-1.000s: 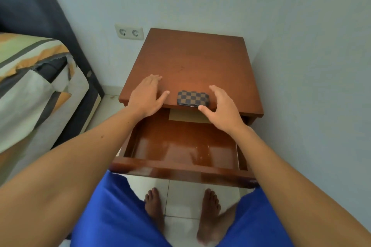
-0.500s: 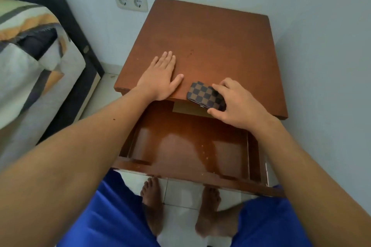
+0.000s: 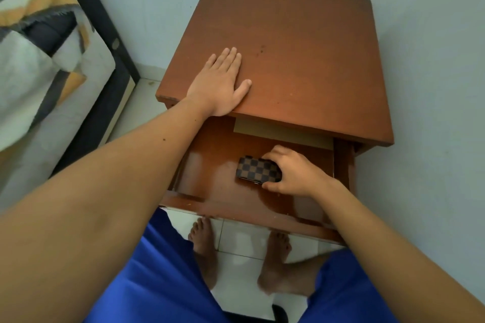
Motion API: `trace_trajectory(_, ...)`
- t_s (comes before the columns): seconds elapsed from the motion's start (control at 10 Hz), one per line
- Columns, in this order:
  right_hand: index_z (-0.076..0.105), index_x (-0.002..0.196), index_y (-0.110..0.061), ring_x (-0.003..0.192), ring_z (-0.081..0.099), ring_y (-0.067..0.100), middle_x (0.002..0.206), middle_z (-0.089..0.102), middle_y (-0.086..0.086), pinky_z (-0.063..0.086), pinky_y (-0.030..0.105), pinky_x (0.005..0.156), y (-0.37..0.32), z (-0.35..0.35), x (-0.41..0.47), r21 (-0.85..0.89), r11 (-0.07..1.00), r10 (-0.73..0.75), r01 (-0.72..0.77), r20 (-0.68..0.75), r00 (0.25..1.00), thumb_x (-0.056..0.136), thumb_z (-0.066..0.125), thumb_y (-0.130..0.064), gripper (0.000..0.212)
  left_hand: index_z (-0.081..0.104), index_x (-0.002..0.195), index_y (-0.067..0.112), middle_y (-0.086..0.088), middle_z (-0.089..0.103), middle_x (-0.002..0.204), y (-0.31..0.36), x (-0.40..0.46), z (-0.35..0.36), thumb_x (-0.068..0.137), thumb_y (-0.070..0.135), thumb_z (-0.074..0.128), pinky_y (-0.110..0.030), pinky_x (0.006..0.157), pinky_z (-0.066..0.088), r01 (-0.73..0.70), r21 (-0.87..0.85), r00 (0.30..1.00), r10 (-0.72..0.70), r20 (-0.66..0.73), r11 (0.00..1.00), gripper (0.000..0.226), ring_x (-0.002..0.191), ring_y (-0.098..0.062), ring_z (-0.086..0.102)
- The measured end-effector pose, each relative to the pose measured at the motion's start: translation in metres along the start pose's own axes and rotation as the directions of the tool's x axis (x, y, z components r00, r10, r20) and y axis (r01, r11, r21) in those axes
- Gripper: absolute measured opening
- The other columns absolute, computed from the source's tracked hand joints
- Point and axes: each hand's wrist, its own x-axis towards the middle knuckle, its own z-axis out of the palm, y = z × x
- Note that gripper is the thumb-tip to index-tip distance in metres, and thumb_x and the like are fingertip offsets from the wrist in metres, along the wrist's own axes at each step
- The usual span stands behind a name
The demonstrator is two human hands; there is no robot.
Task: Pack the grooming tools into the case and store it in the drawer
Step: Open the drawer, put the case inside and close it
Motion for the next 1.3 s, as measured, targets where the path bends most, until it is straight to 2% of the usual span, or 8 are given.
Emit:
trace_trajectory(0.3, 0.047, 0.148, -0.019, 0.128, 0.043, 0.022, 0.135, 0.047, 0.001, 0.044, 0.044, 0.114, 0.010, 0.027, 0.018, -0.006, 1.000, -0.007, 0.007, -0.011, 1.000, 0.082, 0.080, -0.049, 0.080, 0.004, 0.168, 0.014, -0.006, 0.002, 0.177, -0.001, 0.002, 0.000, 0.107, 0.063, 0.011, -0.040, 0.132, 0.001, 0.000, 0.013, 1.000, 0.000, 0.006, 1.000, 0.078, 0.163, -0.020, -0.001)
trace_trajectory(0.4, 0.043, 0.152, -0.020, 0.129, 0.043, 0.021, 0.139, 0.044, 0.000, 0.048, 0.043, 0.109, 0.007, 0.020, 0.009, 0.003, 1.000, -0.007, 0.007, -0.001, 1.000, 0.083, 0.079, -0.054, 0.084, 0.003, 0.168, 0.013, -0.007, 0.001, 0.177, -0.001, 0.002, 0.000, 0.107, 0.063, 0.009, -0.041, 0.132, 0.001, -0.001, 0.023, 1.000, 0.001, 0.008, 1.000, 0.079, 0.163, -0.020, -0.002)
trace_trajectory(0.6, 0.040, 0.155, -0.027, 0.132, 0.045, 0.005, 0.147, 0.037, -0.015, 0.048, 0.029, 0.107, -0.021, -0.011, -0.061, 0.259, 0.963, -0.032, 0.069, -0.145, 0.989, 0.092, 0.057, -0.072, 0.079, 0.004, 0.168, 0.012, -0.008, 0.001, 0.177, -0.001, 0.002, 0.001, 0.107, 0.062, 0.009, -0.041, 0.132, 0.001, -0.001, 0.029, 1.000, 0.001, 0.002, 1.000, 0.079, 0.163, -0.021, -0.002)
trace_trajectory(0.7, 0.020, 0.163, -0.035, 0.153, 0.021, 0.002, 0.167, 0.013, -0.020, 0.030, 0.025, 0.120, -0.035, -0.006, -0.100, 0.215, 0.972, -0.078, 0.097, -0.098, 0.992, 0.077, 0.059, -0.088, 0.108, 0.004, 0.168, 0.012, -0.008, 0.001, 0.177, 0.000, 0.001, 0.001, 0.107, 0.062, 0.010, -0.042, 0.132, 0.001, -0.004, 0.026, 1.000, 0.004, 0.003, 1.000, 0.079, 0.163, -0.022, -0.001)
trace_trajectory(0.8, 0.007, 0.167, -0.023, 0.162, -0.006, 0.013, 0.175, -0.006, -0.006, 0.011, 0.037, 0.130, -0.035, 0.006, -0.105, -0.038, 0.994, -0.111, 0.106, -0.202, 0.973, 0.078, 0.054, -0.091, 0.122, 0.004, 0.168, 0.012, -0.008, 0.001, 0.177, 0.001, 0.000, 0.001, 0.107, 0.062, 0.010, -0.042, 0.132, 0.002, -0.006, 0.024, 1.000, 0.005, 0.004, 1.000, 0.079, 0.163, -0.022, -0.001)
trace_trajectory(1.0, 0.009, 0.165, -0.005, 0.163, -0.006, 0.027, 0.175, -0.001, 0.012, 0.008, 0.051, 0.132, -0.027, -0.006, -0.083, -0.199, 0.977, -0.143, 0.071, -0.374, 0.916, 0.078, 0.060, -0.086, 0.129, 0.003, 0.168, 0.013, -0.007, 0.001, 0.177, 0.002, 0.001, -0.001, 0.107, 0.063, 0.010, -0.041, 0.132, 0.000, 0.001, 0.027, 1.000, -0.001, 0.006, 1.000, 0.079, 0.163, -0.022, -0.002)
trace_trajectory(1.2, 0.005, 0.165, -0.004, 0.162, -0.007, 0.027, 0.175, -0.002, 0.012, 0.006, 0.053, 0.131, -0.007, -0.029, -0.050, -0.314, 0.947, -0.069, -0.074, -0.421, 0.905, 0.075, 0.044, -0.098, 0.136, 0.003, 0.168, 0.012, -0.008, 0.000, 0.176, 0.004, -0.001, -0.003, 0.108, 0.062, 0.011, -0.040, 0.132, -0.001, 0.001, 0.032, 1.000, -0.001, 0.010, 0.999, 0.078, 0.163, -0.021, -0.003)
trace_trajectory(1.3, 0.015, 0.165, -0.008, 0.163, 0.002, 0.026, 0.175, 0.009, 0.010, 0.008, 0.052, 0.131, 0.003, -0.037, -0.036, -0.319, 0.941, -0.043, -0.115, -0.448, 0.893, 0.074, 0.042, -0.099, 0.131, 0.003, 0.168, 0.013, -0.007, 0.000, 0.177, 0.004, 0.000, -0.003, 0.108, 0.062, 0.010, -0.040, 0.132, -0.001, 0.004, 0.035, 1.000, -0.004, 0.013, 0.999, 0.078, 0.163, -0.021, -0.002)
